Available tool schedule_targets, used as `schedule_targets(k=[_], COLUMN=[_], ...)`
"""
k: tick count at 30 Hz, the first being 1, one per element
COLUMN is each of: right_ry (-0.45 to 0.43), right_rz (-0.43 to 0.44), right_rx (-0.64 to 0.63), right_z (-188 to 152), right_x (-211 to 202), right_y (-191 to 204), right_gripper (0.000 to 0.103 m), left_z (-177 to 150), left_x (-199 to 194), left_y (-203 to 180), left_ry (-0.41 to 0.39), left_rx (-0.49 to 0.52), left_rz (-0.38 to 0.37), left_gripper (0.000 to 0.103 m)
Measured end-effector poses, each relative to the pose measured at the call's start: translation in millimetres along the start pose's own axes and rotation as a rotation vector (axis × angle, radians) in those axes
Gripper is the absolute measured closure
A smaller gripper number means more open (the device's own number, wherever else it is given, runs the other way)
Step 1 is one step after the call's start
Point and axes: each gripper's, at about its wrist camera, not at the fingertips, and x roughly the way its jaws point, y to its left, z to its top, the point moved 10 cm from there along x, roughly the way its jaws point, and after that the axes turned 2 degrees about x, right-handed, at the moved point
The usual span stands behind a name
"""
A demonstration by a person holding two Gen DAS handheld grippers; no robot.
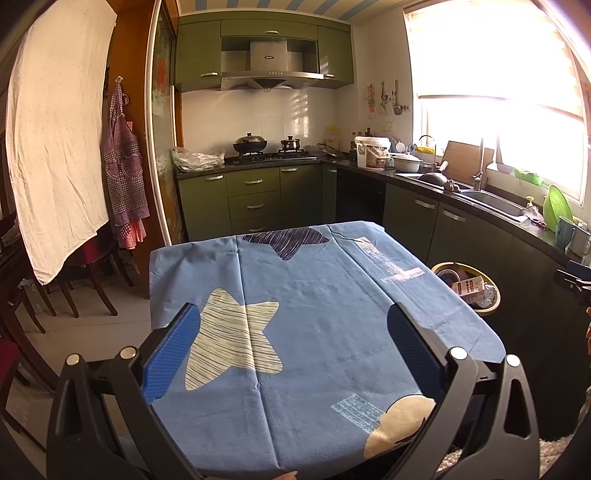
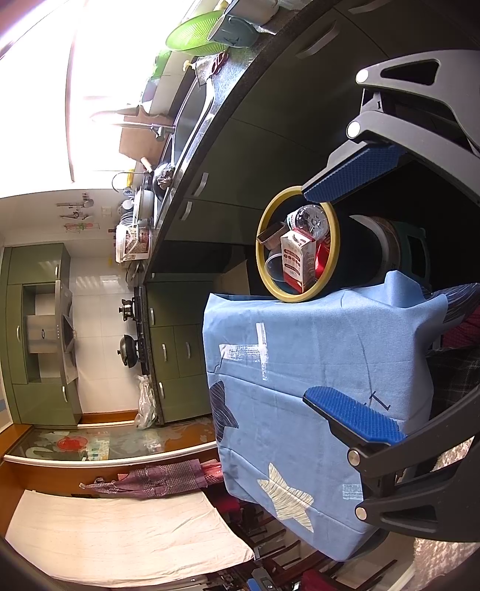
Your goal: Collect trash
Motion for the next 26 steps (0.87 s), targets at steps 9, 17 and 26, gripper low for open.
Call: schedule_targets(k=[9,17,26], right_ry=[0.005,0.018,0.064], right_rz=[0.002,0.006,0.039], right_rx=[0.002,0.005,-0.024], right_z=[-1,-6,4], right_x=[1,8,48], right_y=[1,2,17], right_gripper=[0.005,0.005,0.005], left_z=[-2,1,1], left_x=[6,16,79], left_y=[-4,-9,-1], left_ry=[0.017,0.019,0.102], left_rx=[0.003,-0.005,0.017], left_rz=[-0.012,-0.042,0.003], left_gripper=[0.007,0.007,0.007])
